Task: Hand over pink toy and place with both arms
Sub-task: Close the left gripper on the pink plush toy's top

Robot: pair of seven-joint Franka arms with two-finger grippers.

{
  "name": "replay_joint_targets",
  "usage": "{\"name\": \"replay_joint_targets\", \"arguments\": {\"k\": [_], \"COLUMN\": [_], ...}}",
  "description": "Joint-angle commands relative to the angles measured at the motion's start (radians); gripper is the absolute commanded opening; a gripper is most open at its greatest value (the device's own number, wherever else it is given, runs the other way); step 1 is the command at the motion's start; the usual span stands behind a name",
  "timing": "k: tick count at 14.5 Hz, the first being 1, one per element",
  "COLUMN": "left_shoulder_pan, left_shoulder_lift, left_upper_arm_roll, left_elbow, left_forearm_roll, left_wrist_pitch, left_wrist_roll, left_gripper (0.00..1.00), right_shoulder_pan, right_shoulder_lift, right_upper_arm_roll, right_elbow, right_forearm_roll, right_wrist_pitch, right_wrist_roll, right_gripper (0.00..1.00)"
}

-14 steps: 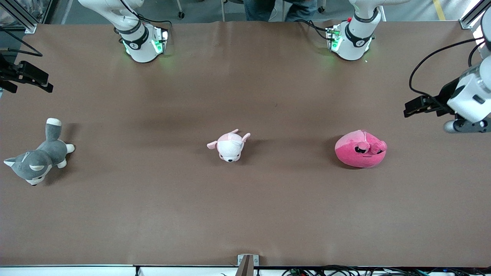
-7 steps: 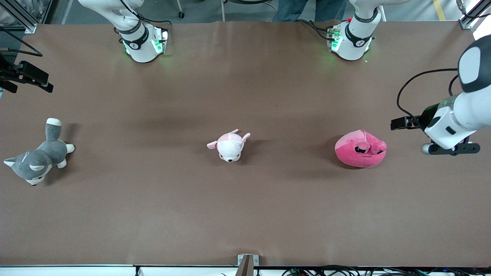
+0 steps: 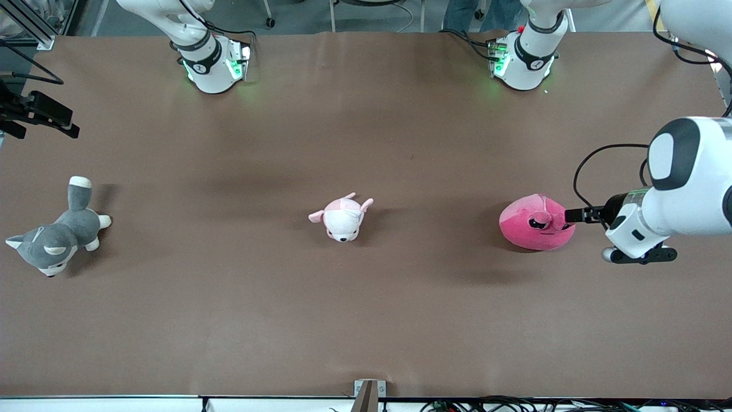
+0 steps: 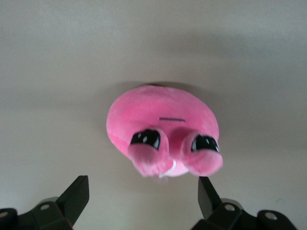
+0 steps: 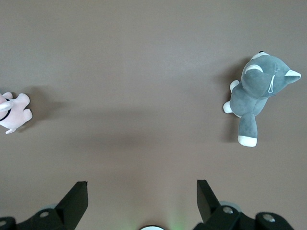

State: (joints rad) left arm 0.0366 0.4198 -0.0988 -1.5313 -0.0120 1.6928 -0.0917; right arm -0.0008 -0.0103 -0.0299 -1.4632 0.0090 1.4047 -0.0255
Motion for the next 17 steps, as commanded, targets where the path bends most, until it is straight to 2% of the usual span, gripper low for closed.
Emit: {"name": "replay_joint_targets", "arguments": {"k": [1,7,9,11,14,16,17], "left_shoulder_pan": [0.000,0.005,0.009,0.009,0.006,0.008,0.008], "left_shoulder_lift": [0.037,0.092,0.099,0.102,0.100,0.097,0.096], "left_upper_arm_roll": [-0.002,-0.004,-0.004,-0.004,-0.004,-0.006,-0.004], "left_elbow": [0.016,0.010,-0.003,-0.004,-0.015,-0.015,-0.015], "left_forearm_roll": [0.026,0.026,0.024,0.026,0.024,0.021,0.020], "left_wrist_pitch": [0.018,0.019,0.027,0.028,0.028,0.025,0.024], "left_wrist_roll": [-0.002,-0.002,-0.002,-0.003,-0.005,-0.005,-0.005], "left_gripper": [1.00,1.00,0.96,0.84,0.61,0.49,0.40], "right_shoulder_pan": [-0.011,-0.010,-0.010,-0.011,-0.011,-0.011,-0.013], "right_shoulder_lift": [-0.030,-0.030,-0.030,-0.030,-0.030,-0.030,-0.028], "right_upper_arm_roll": [0.005,0.005,0.005,0.005,0.005,0.005,0.005], "right_elbow": [-0.031,-0.031,-0.031,-0.031,-0.028,-0.028,-0.028], "right_forearm_roll": [0.009,0.008,0.008,0.008,0.008,0.008,0.008], "right_wrist_pitch": [0.005,0.005,0.005,0.005,0.005,0.005,0.005], "right_wrist_roll": [-0.011,-0.011,-0.011,-0.011,-0.010,-0.007,-0.004], "right_gripper": [1.00,1.00,1.00,1.00,1.00,1.00,1.00]}}
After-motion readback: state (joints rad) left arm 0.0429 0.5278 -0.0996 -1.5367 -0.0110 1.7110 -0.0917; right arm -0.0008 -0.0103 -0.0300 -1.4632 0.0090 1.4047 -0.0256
